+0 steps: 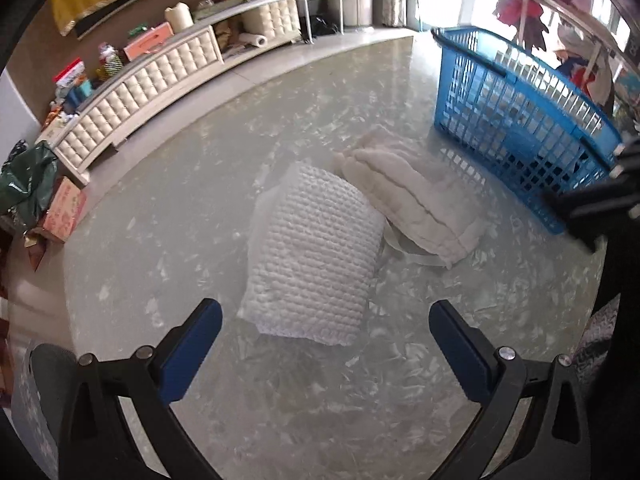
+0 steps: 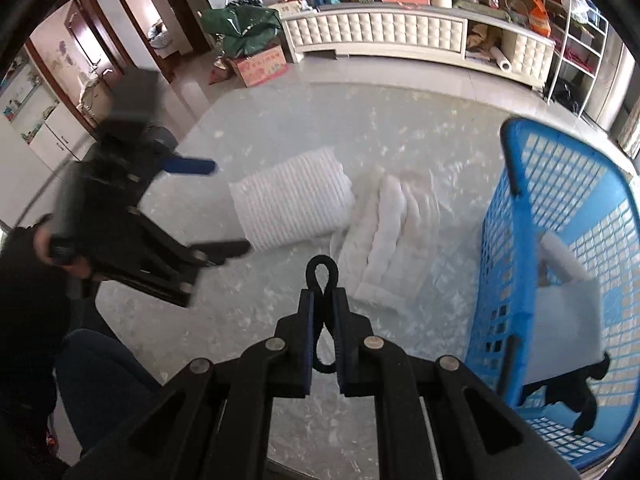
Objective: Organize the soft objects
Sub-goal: 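Carry the black ring over the basket with the right tool while the left tool grasps the white waffle towel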
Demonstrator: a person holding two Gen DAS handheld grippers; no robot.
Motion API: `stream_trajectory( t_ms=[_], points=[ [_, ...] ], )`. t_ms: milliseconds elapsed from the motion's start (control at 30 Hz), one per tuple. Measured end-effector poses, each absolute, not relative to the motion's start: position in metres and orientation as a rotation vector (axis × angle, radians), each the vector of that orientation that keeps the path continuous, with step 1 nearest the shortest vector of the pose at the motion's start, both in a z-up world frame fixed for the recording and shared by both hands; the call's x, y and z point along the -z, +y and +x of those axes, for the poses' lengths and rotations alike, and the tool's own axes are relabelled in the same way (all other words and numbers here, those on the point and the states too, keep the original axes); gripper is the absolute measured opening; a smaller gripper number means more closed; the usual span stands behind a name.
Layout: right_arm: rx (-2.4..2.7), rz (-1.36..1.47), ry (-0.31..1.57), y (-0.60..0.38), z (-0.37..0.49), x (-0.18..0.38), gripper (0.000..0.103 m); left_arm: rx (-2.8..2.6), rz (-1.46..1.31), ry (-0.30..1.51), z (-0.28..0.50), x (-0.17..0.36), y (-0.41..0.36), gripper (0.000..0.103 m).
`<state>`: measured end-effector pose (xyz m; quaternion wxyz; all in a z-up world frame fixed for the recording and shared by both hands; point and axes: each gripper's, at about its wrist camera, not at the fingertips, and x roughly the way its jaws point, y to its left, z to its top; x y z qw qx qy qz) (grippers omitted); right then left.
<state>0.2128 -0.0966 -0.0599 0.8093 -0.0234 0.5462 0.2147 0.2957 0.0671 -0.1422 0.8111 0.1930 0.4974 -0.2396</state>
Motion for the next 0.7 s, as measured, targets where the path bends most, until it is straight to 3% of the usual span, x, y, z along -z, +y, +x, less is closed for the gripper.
stream_trajectory(
  t_ms=[233, 700],
  points=[
    [-0.452, -0.066, 1.114, -0.118, 0.223, 0.034, 0.008, 0.517, 0.432, 1.104, 0.311, 0.171, 0.064, 0.103],
    [-0.333, -0.121, 1.149, -0.183, 0.226, 0.034, 0.008, 0.543, 0.506, 1.152, 0.328, 0.2, 0.055, 0.103]
  ],
)
